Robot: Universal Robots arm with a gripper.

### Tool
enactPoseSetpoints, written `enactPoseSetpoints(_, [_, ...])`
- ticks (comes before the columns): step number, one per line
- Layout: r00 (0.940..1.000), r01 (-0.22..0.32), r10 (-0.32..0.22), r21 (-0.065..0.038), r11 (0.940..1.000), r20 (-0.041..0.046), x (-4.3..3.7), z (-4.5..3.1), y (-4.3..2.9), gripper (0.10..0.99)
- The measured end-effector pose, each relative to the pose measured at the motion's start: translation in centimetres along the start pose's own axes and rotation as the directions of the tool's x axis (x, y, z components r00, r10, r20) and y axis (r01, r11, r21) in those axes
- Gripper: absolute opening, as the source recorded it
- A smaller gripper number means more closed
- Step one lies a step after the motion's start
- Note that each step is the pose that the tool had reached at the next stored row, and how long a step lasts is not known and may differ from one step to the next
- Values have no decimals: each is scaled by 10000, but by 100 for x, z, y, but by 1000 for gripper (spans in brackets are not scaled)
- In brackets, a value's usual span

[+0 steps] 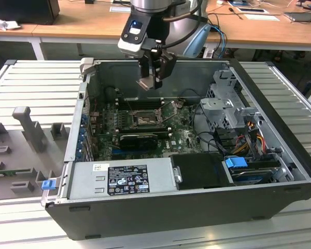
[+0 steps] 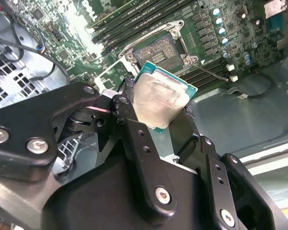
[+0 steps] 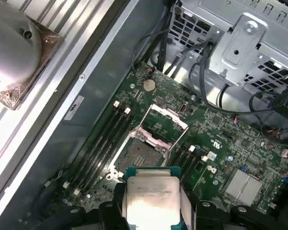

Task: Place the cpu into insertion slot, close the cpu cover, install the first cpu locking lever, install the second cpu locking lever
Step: 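Place the cpu into insertion slot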

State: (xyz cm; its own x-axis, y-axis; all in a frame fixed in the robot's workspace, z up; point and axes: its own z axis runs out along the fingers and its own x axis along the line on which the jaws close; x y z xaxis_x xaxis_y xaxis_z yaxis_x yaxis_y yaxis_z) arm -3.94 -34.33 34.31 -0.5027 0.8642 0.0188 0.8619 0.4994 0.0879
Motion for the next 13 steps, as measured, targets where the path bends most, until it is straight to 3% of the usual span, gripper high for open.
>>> enactPoseSetpoints(5, [9933, -1154, 1154, -29, 9933, 100, -1, 33, -3, 533])
enactPoseSetpoints(11, [9784, -2061, 2061, -58, 9785, 177, -1, 51, -5, 533])
enactPoseSetpoints(13, [9772, -2114, 2115, -60, 9774, 182, -1, 60, -5, 533])
